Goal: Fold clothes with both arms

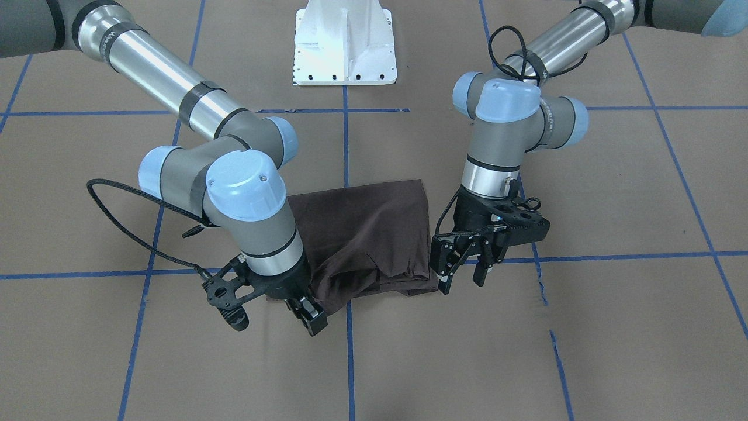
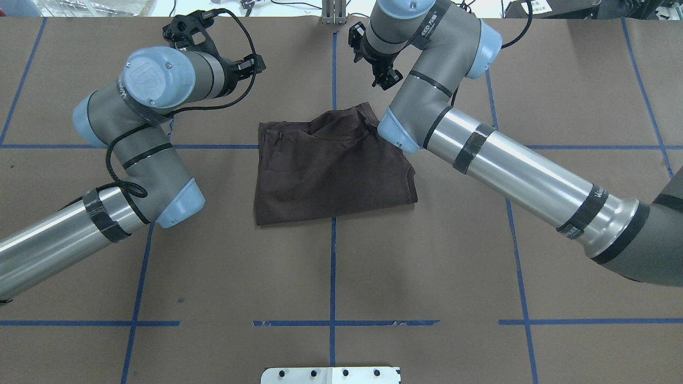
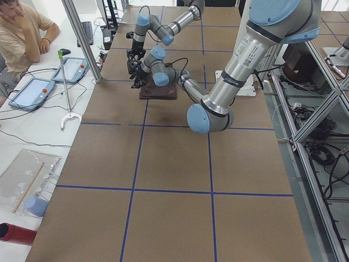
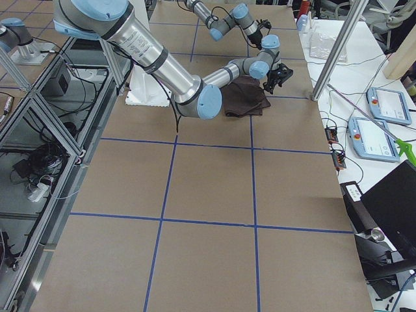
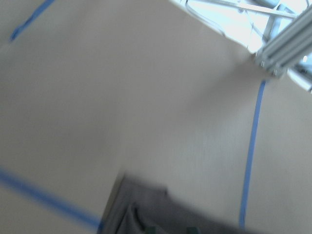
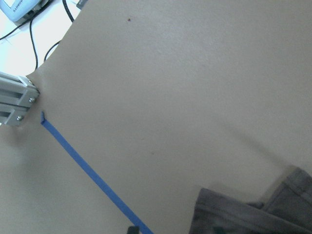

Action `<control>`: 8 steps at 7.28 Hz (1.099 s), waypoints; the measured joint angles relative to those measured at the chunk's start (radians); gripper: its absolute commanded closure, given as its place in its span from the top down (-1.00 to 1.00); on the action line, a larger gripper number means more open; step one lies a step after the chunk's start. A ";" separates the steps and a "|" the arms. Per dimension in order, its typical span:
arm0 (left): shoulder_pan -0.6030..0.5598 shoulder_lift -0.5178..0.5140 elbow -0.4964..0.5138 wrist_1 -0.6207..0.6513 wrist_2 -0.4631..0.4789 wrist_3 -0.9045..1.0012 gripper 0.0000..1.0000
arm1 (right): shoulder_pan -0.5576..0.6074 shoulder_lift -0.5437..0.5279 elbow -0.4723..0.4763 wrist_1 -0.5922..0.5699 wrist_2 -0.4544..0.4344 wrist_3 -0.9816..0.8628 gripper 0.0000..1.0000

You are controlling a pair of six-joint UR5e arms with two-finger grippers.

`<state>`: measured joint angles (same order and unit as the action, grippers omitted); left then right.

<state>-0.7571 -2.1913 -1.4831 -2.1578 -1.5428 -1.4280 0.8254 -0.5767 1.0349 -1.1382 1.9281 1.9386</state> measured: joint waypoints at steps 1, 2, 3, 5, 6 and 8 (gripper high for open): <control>-0.007 0.052 -0.064 -0.009 -0.025 0.017 1.00 | 0.014 -0.014 0.015 0.006 0.028 -0.016 1.00; -0.008 0.100 -0.121 -0.011 -0.057 0.022 1.00 | 0.009 -0.048 0.052 0.008 0.038 -0.036 1.00; -0.006 0.120 -0.145 -0.011 -0.073 0.021 1.00 | -0.005 -0.071 0.077 0.010 0.036 -0.053 1.00; -0.001 0.139 -0.169 -0.009 -0.133 0.014 0.90 | -0.033 -0.118 0.141 0.010 0.025 -0.067 0.91; 0.007 0.148 -0.177 -0.007 -0.171 0.005 -0.17 | -0.047 -0.162 0.194 0.011 0.023 -0.083 0.04; 0.033 0.165 -0.187 -0.005 -0.193 -0.029 -0.99 | -0.069 -0.215 0.268 0.010 0.025 -0.124 -0.18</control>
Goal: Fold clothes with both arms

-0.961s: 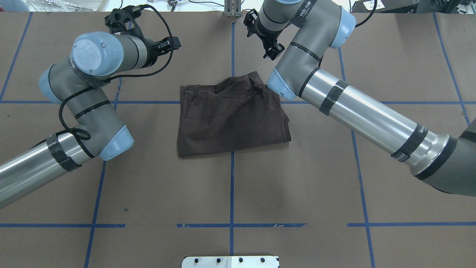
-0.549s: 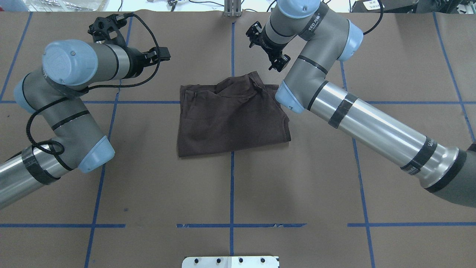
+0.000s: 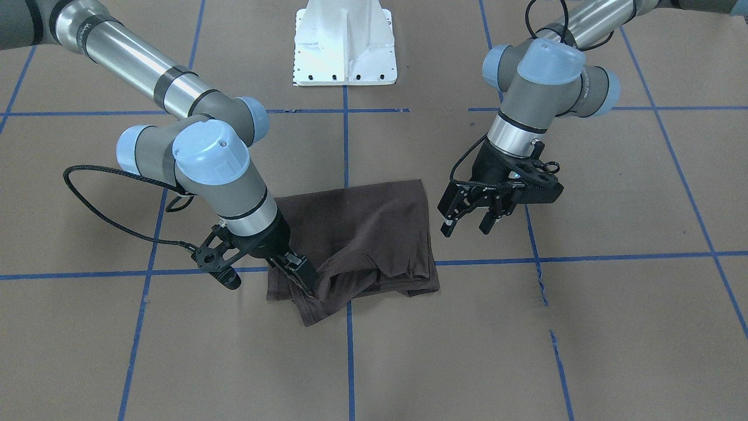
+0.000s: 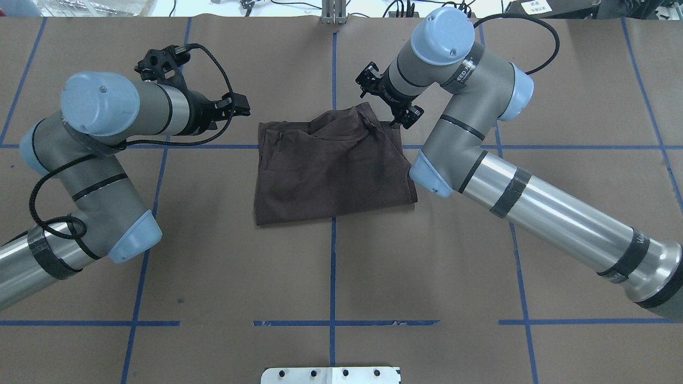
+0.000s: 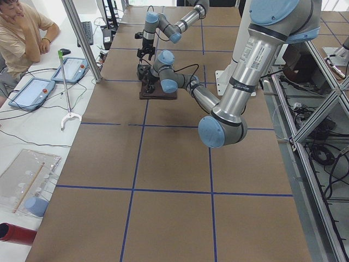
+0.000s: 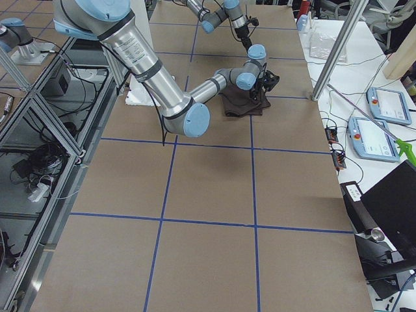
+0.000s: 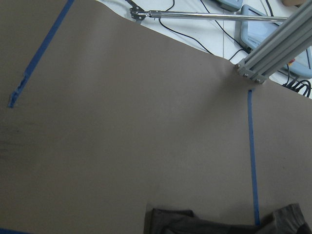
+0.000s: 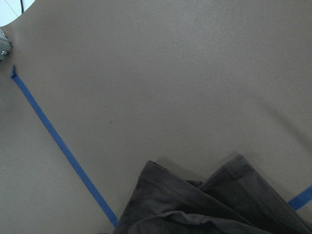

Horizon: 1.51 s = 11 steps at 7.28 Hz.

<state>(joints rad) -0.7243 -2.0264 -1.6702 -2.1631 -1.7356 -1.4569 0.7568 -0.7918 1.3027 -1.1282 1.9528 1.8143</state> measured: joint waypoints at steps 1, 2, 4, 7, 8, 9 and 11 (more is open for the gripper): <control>0.004 0.015 -0.008 0.001 -0.002 0.012 -1.00 | -0.018 -0.032 0.044 0.000 -0.001 -0.013 -0.18; 0.006 0.021 -0.016 0.006 -0.015 0.035 -1.00 | -0.059 -0.054 0.085 0.001 -0.022 -0.035 -0.18; 0.009 0.015 -0.025 0.016 -0.052 0.051 -1.00 | -0.154 -0.044 0.109 0.000 -0.099 -0.060 -1.00; 0.009 0.013 -0.028 0.021 -0.062 0.053 -1.00 | -0.215 0.016 0.047 -0.006 -0.145 -0.118 -1.00; 0.009 0.014 -0.028 0.020 -0.062 0.053 -1.00 | -0.214 0.075 -0.031 -0.003 -0.170 -0.129 -1.00; 0.010 0.015 -0.028 0.020 -0.062 0.053 -1.00 | -0.211 0.140 -0.118 0.001 -0.191 -0.136 -1.00; 0.010 0.018 -0.028 0.020 -0.062 0.053 -1.00 | -0.203 0.210 -0.238 0.007 -0.229 -0.163 -1.00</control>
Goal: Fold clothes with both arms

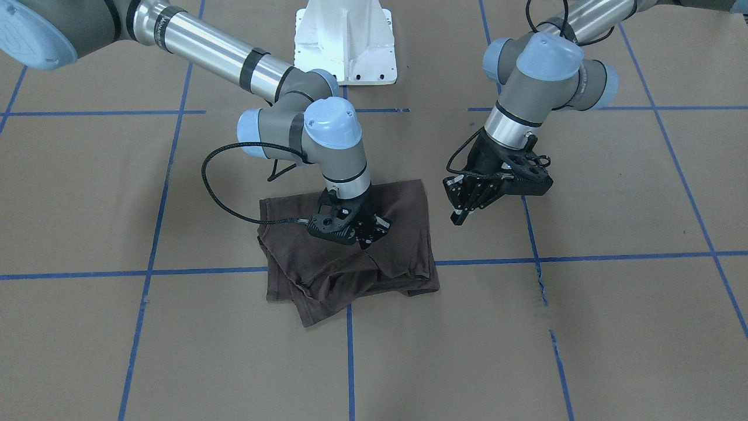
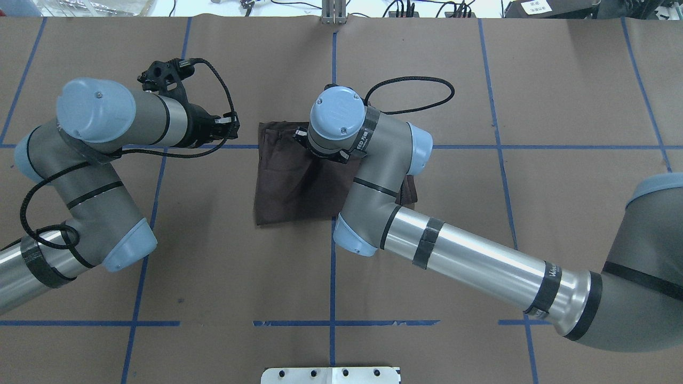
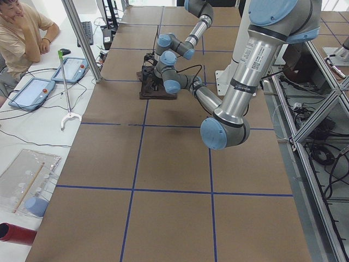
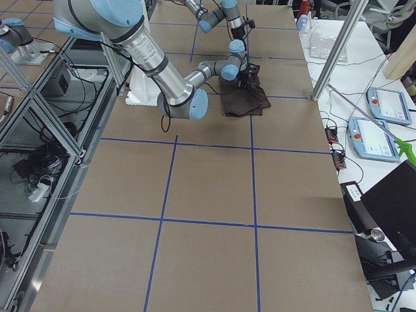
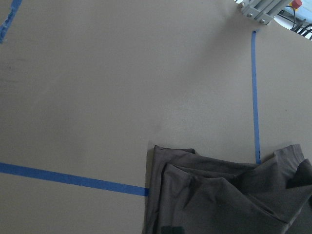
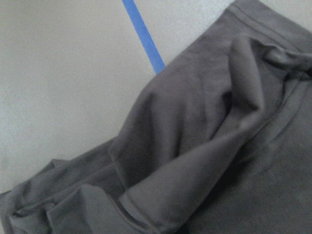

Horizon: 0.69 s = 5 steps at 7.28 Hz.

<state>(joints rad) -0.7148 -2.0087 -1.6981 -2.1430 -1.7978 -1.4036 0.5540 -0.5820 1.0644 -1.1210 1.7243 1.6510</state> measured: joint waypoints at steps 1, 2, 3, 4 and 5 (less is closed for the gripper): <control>0.000 0.001 0.000 0.000 0.000 0.000 -1.00 | 0.009 0.046 -0.071 0.015 -0.017 -0.014 -1.00; -0.002 0.003 -0.002 0.000 0.000 0.000 -1.00 | 0.029 0.090 -0.152 0.056 -0.028 -0.027 -1.00; -0.002 0.005 -0.005 0.001 0.000 0.000 -1.00 | 0.063 0.112 -0.200 0.087 -0.030 -0.047 -1.00; -0.003 0.006 -0.008 0.001 0.001 -0.001 -1.00 | 0.104 0.119 -0.235 0.100 -0.032 -0.082 -1.00; -0.005 0.007 -0.011 0.001 0.001 -0.002 -1.00 | 0.149 0.115 -0.264 0.104 -0.033 -0.119 -1.00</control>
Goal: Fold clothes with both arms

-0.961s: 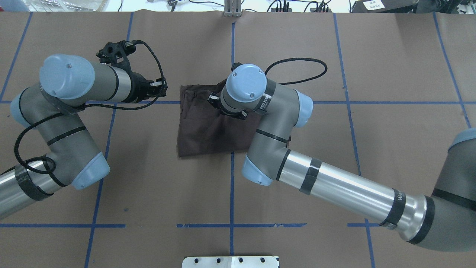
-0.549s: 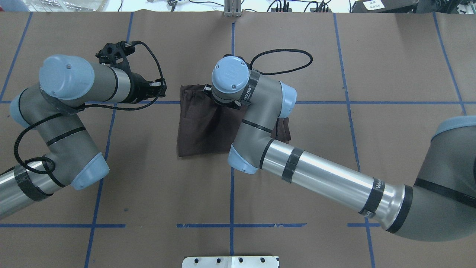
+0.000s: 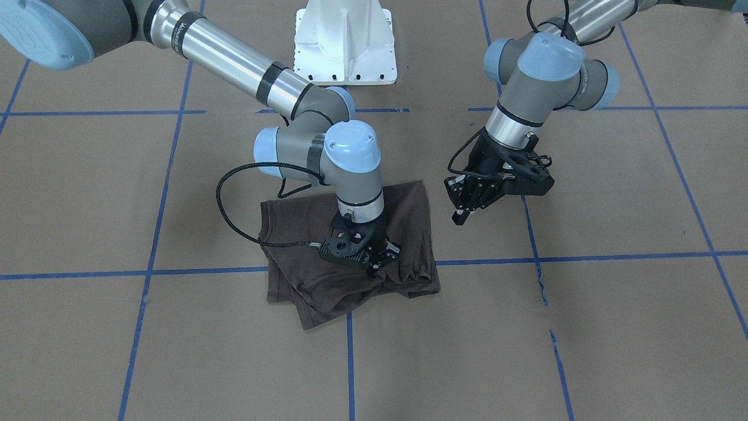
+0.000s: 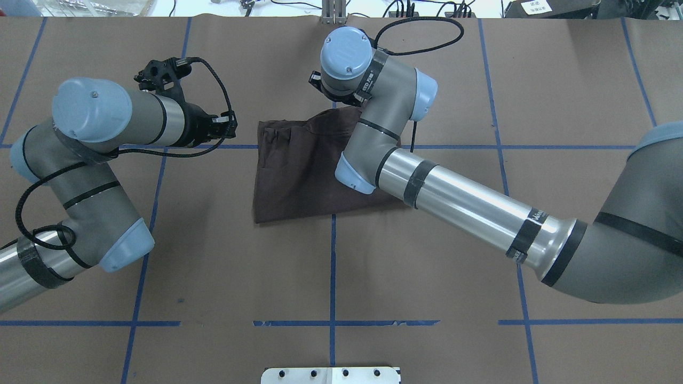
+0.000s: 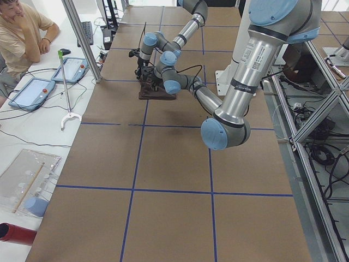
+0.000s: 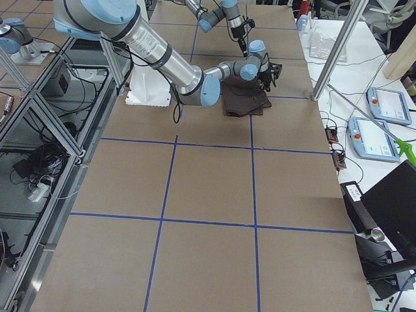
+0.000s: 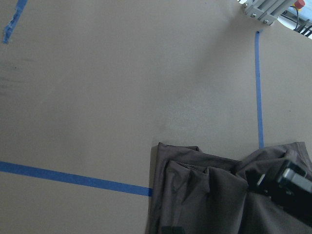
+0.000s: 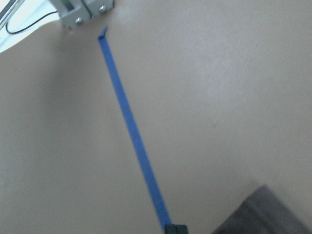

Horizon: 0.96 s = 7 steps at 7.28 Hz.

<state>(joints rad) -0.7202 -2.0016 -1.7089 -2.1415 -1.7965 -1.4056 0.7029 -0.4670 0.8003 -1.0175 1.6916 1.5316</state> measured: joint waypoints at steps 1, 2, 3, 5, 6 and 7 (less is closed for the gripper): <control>-0.002 0.001 -0.002 0.000 0.000 0.000 -1.00 | 0.052 -0.017 -0.011 0.000 0.003 -0.045 -1.00; -0.005 0.006 -0.003 0.000 0.000 0.001 -1.00 | 0.101 -0.054 0.010 -0.007 0.029 -0.094 -1.00; -0.009 0.031 -0.015 0.000 -0.001 0.027 -1.00 | 0.150 -0.129 0.088 -0.028 0.093 -0.156 -1.00; -0.058 0.133 -0.051 -0.003 -0.033 0.209 -1.00 | 0.260 -0.355 0.323 -0.101 0.257 -0.328 -1.00; -0.123 0.182 -0.054 -0.003 -0.100 0.338 -1.00 | 0.322 -0.457 0.420 -0.151 0.324 -0.432 -1.00; -0.221 0.235 -0.052 -0.002 -0.195 0.506 -1.00 | 0.390 -0.552 0.505 -0.211 0.386 -0.570 -1.00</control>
<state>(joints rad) -0.9409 -1.7668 -1.7614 -2.1436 -1.9917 -0.8994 1.0934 -1.0192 1.3057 -1.2285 2.0773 0.9621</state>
